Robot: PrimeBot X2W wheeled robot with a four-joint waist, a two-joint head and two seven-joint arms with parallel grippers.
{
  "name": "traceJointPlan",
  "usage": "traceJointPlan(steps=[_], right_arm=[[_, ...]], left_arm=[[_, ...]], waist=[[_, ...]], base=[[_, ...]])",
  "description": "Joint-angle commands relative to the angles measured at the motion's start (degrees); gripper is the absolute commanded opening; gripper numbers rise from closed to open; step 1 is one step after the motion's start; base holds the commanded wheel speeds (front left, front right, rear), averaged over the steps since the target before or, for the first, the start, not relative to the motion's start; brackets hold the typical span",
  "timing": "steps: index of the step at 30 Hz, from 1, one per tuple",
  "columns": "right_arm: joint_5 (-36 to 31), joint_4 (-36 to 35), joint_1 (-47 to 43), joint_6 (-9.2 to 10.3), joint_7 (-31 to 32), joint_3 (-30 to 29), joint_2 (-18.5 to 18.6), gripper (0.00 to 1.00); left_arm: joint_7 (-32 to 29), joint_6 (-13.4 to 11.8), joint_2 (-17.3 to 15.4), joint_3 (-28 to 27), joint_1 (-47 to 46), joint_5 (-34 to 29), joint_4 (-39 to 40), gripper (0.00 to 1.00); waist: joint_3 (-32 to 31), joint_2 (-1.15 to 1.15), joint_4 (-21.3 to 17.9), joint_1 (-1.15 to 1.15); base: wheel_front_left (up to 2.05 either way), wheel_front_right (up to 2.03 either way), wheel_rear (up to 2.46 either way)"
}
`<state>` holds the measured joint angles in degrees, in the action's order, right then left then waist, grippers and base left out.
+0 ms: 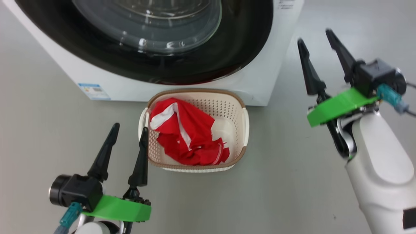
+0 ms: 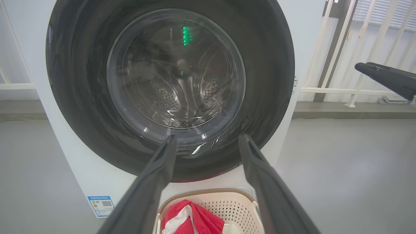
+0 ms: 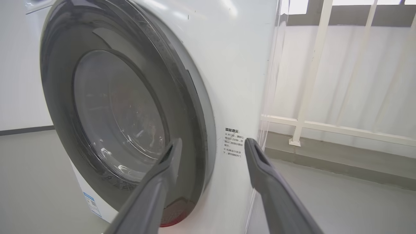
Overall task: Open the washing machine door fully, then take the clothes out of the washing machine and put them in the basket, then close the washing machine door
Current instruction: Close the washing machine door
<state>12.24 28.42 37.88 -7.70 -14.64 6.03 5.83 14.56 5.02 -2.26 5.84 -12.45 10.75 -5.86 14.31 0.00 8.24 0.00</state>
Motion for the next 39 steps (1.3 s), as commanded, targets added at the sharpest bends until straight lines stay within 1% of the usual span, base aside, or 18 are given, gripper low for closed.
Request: traceJointPlan(steps=[1, 11, 19, 25, 29, 39], right_arm=[[-0.58, -2.05, -1.17, 0.21, -0.36, 0.31, -0.89, 1.0], [-2.51, -7.2, -10.33, 0.21, -0.36, -3.24, -1.06, 1.0], [-2.93, -10.49, -15.49, 0.21, -0.36, -5.54, -0.87, 1.0], [-2.61, -14.05, -20.27, 0.21, -0.36, -7.55, -1.2, 1.0], [-2.58, -16.33, -23.53, 0.21, -0.36, -7.8, -1.36, 1.0], [-3.01, -19.29, -28.53, 0.21, -0.36, -8.65, -1.34, 1.0]], left_arm=[[0.44, 0.04, -0.62, -1.91, 0.24, 0.39, 1.22, 1.0], [0.44, 0.05, -0.62, -2.52, 1.56, 0.23, 0.69, 1.0], [0.44, 0.32, -0.62, -3.87, 2.11, -0.09, -0.16, 1.0], [0.44, 0.58, -0.63, -4.65, 3.21, -0.46, -0.42, 1.0], [0.44, 0.73, -0.72, -5.2, 3.64, -0.61, -0.15, 1.0], [0.44, 0.94, -0.81, -6.1, 5.16, -1.24, -0.46, 1.0]], waist=[[-1.81, 0.0, -1.68, 0.0], [-4.67, 0.0, -4.35, 0.0], [-6.35, 0.0, -5.72, 0.0], [-7.98, 0.0, -5.74, 0.0], [-8.24, 0.0, -5.9, 0.0], [-10.01, 0.0, -6.5, 0.0]], base=[[0.0, 0.0, 0.0], [0.0, 0.0, 0.0], [0.0, 0.0, 0.0], [0.0, 0.0, 0.0], [0.0, 0.0, 0.0], [0.0, 0.0, 0.0]])
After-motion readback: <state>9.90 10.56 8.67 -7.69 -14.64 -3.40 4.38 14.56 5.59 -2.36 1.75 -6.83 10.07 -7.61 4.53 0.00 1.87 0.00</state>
